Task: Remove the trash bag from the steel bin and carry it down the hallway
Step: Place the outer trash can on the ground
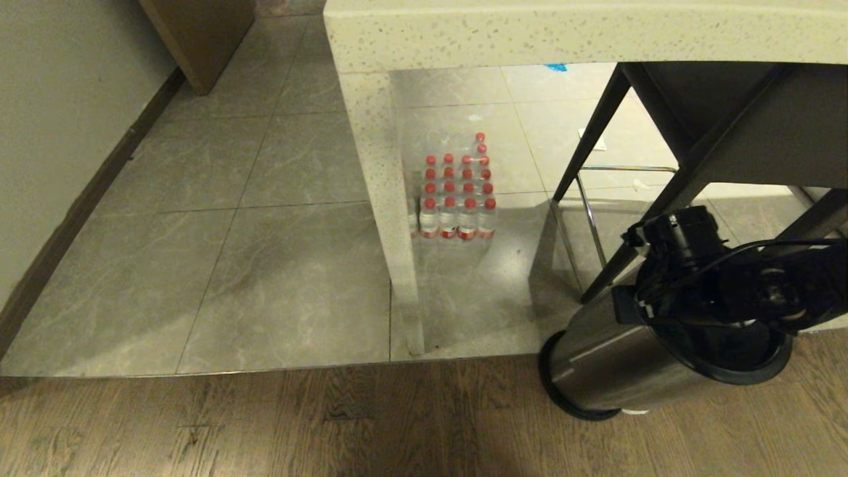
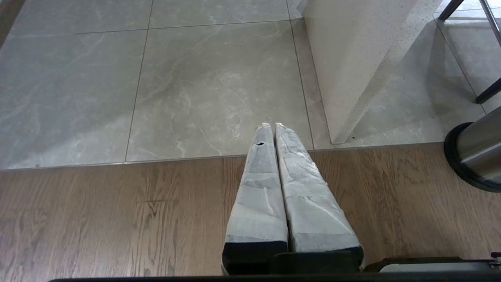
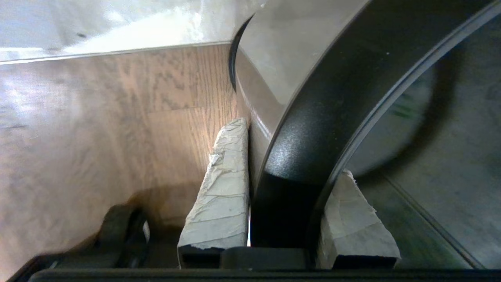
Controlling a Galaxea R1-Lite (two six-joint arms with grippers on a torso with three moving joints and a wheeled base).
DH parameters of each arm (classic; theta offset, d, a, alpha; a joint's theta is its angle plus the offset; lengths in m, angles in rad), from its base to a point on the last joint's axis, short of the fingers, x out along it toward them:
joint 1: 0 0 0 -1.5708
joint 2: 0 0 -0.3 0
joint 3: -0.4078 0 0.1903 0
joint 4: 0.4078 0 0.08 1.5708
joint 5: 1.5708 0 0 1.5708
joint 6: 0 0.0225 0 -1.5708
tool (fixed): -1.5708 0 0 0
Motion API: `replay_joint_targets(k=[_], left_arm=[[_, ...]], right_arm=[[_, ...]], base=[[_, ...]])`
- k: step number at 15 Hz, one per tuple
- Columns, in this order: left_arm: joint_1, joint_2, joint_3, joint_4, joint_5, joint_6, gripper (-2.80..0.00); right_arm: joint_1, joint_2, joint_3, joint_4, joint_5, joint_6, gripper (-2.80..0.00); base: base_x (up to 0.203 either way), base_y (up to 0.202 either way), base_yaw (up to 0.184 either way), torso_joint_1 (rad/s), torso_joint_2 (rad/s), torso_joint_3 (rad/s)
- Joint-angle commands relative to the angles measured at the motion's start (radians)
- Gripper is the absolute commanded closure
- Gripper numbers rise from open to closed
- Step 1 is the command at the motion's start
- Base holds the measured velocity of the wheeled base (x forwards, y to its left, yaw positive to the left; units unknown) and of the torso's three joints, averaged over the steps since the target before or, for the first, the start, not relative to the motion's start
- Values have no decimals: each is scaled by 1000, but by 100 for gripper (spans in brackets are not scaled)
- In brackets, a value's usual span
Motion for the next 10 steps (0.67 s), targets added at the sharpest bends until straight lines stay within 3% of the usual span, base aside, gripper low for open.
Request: replay_joint_targets(k=[1, 5, 7, 10], left_arm=[[0, -2, 1, -1, 1, -1, 0], [0, 0, 1, -1, 0, -1, 0], [0, 0, 0, -1, 1, -1, 0], [0, 0, 0, -1, 1, -1, 0]], right_arm=[[1, -229, -16, 138, 5, -3, 0], [0, -437, -70, 299, 12, -8, 0], [-1, -508, -132, 477, 9, -7, 0], [-1, -579, -237, 626, 8, -5, 0]], base=[[0, 0, 0, 0, 0, 0], [0, 0, 0, 0, 0, 0], [0, 0, 0, 0, 0, 0], [0, 0, 0, 0, 0, 0]])
